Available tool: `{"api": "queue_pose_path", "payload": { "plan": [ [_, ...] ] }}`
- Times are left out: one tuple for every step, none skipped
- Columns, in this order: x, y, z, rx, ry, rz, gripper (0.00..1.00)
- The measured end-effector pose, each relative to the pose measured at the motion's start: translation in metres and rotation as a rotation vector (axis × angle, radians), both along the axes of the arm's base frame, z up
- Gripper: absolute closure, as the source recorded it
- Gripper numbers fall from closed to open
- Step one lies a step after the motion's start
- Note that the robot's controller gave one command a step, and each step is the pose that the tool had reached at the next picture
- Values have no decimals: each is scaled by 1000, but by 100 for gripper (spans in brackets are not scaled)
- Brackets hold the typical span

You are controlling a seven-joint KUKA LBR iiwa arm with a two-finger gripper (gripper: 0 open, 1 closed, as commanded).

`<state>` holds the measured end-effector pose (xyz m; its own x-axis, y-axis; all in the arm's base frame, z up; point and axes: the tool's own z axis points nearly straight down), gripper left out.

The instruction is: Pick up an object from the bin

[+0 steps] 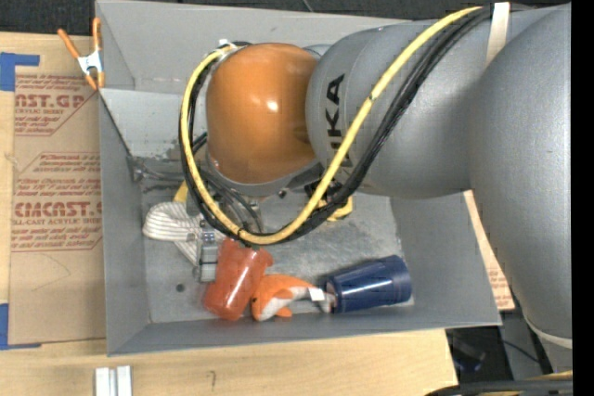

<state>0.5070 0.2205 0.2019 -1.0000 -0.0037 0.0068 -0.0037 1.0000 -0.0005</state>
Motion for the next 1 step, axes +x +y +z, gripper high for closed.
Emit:
{"api": "queue_pose_path", "payload": {
  "plan": [
    [2, -1, 5, 2, -7, -2, 0]
  ]
}}
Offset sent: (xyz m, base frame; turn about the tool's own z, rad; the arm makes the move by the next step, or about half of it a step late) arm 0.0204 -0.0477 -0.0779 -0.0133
